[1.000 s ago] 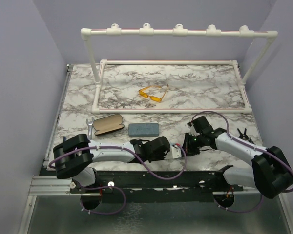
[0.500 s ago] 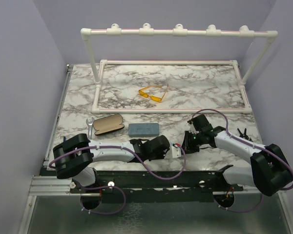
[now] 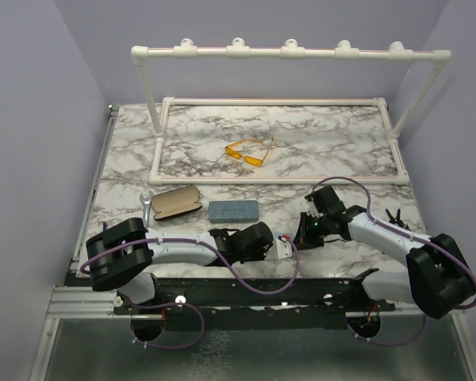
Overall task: Organize the sunglasses
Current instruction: Fold the glasses cleaning cloth at the center of the board.
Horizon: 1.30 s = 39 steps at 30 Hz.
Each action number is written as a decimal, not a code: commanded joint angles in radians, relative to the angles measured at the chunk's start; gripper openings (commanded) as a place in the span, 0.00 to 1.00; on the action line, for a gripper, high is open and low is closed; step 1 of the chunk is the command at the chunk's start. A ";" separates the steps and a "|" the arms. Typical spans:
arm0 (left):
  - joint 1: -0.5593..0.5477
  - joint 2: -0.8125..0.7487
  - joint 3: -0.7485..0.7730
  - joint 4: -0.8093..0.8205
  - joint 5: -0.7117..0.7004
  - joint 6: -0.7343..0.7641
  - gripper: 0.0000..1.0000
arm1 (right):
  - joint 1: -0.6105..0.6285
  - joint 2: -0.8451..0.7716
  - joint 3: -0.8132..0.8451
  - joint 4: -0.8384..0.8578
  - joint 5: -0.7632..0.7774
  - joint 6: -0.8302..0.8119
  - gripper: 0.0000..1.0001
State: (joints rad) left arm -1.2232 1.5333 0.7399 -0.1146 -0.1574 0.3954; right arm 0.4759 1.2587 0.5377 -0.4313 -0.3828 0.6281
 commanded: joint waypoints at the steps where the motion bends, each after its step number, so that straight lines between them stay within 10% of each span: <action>1: 0.007 0.007 -0.013 0.045 -0.018 0.019 0.00 | -0.006 0.002 -0.002 -0.017 0.061 -0.010 0.01; 9: 0.007 0.023 -0.017 0.079 0.000 0.026 0.00 | -0.006 -0.045 0.021 -0.086 0.165 -0.003 0.08; 25: 0.029 0.017 -0.039 0.079 0.018 -0.001 0.00 | 0.042 -0.238 -0.023 0.031 0.080 -0.204 0.56; 39: 0.058 0.008 -0.061 0.111 0.082 0.022 0.00 | 0.179 -0.263 -0.048 0.107 0.301 -0.228 0.55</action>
State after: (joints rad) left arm -1.1816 1.5452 0.7025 -0.0227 -0.1303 0.4076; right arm 0.5827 0.9817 0.4721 -0.3008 -0.2146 0.3672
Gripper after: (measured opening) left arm 0.002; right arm 0.550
